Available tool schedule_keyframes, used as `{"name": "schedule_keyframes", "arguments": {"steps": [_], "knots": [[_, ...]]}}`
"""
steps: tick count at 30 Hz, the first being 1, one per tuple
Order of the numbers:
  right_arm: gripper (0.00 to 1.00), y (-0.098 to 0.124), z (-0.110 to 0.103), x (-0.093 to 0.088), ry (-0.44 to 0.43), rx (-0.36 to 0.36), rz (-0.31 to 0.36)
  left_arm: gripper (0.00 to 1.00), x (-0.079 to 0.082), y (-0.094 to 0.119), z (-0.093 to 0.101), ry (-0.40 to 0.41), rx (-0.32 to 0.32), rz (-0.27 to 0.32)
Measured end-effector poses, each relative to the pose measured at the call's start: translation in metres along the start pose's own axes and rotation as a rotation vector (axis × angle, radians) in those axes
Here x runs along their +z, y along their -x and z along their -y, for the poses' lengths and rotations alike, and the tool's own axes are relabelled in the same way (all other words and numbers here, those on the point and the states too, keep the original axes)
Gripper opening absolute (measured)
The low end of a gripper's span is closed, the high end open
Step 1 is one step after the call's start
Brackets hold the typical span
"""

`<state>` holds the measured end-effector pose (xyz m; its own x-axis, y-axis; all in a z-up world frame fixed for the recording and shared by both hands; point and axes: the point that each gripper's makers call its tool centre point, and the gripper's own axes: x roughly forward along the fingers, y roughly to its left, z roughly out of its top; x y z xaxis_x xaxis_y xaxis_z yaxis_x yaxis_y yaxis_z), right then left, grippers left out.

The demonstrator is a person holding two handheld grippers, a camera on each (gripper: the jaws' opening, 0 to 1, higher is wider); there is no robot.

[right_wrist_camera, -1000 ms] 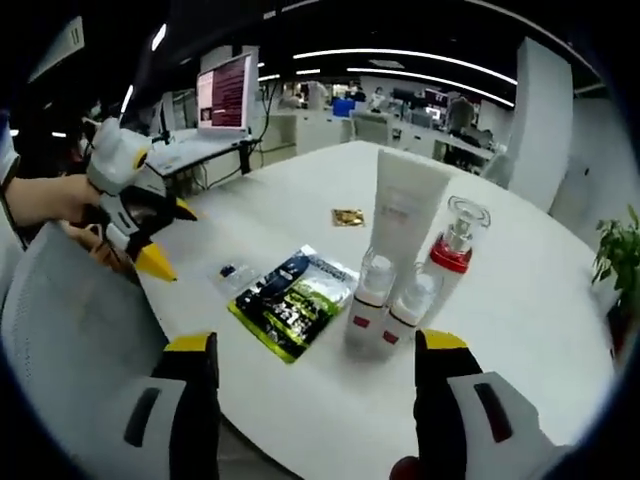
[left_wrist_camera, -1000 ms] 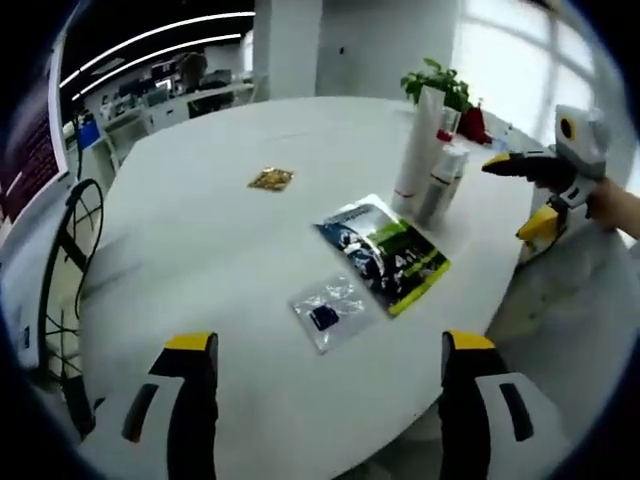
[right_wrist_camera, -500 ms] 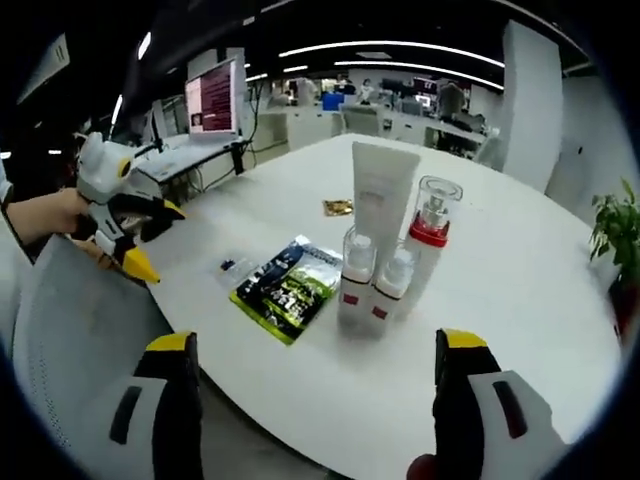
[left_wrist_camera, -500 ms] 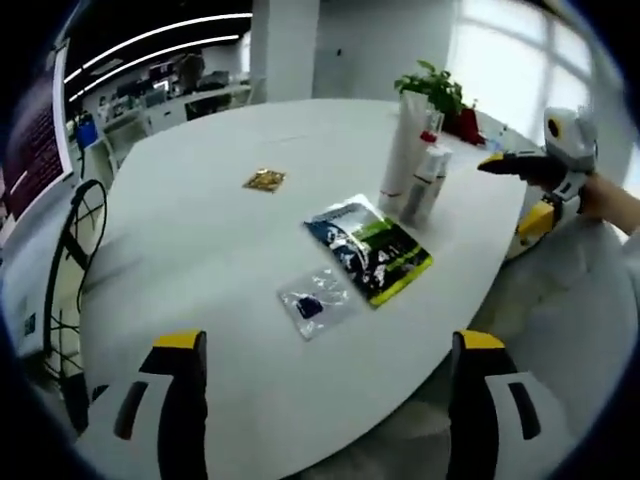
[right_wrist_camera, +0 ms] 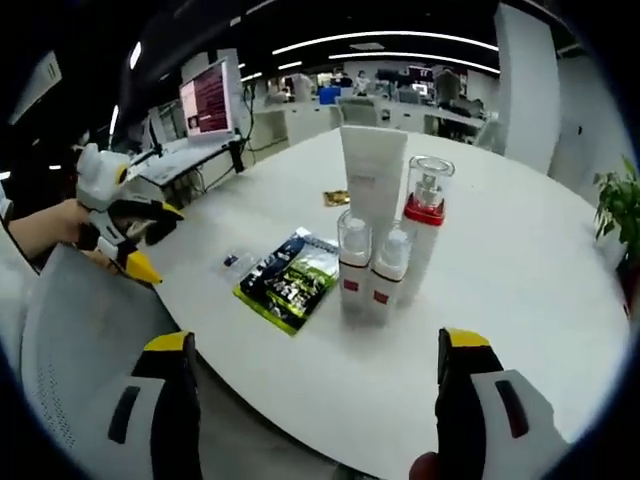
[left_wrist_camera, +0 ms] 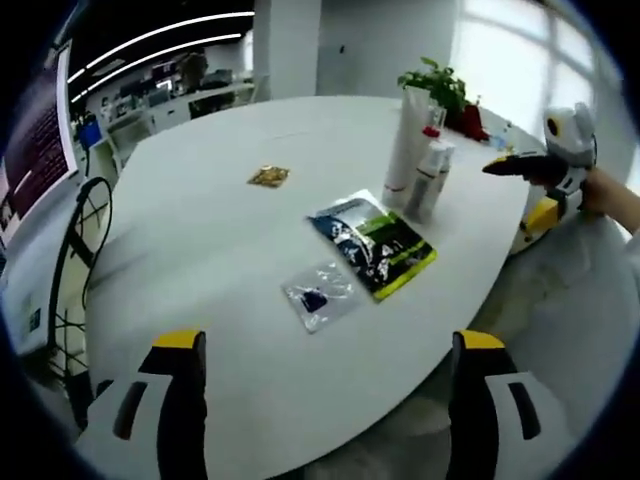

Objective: Arrange the skincare products in the storage area until every visible bottle or jar stands upright without overlapping.

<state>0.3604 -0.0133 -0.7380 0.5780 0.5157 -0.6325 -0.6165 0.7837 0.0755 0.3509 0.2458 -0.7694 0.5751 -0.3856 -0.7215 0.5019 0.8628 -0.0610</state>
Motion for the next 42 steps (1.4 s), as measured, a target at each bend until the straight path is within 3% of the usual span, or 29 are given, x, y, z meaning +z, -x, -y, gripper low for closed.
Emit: {"name": "schedule_keyframes", "arguments": {"steps": [16,36,42], "knots": [[0.99,-0.002,0.0,-0.005,0.005,0.006,-0.029,0.99,0.005,-0.011,-0.002,-0.026,-0.019,-0.026],[0.99,-0.006,0.003,-0.015,0.006,-0.01,-0.083,0.99,0.049,-0.059,-0.029,-0.121,-0.049,-0.07],[0.99,-0.006,0.003,-0.016,-0.006,-0.014,-0.087,0.98,0.07,-0.078,-0.04,-0.136,-0.058,-0.077]]}}
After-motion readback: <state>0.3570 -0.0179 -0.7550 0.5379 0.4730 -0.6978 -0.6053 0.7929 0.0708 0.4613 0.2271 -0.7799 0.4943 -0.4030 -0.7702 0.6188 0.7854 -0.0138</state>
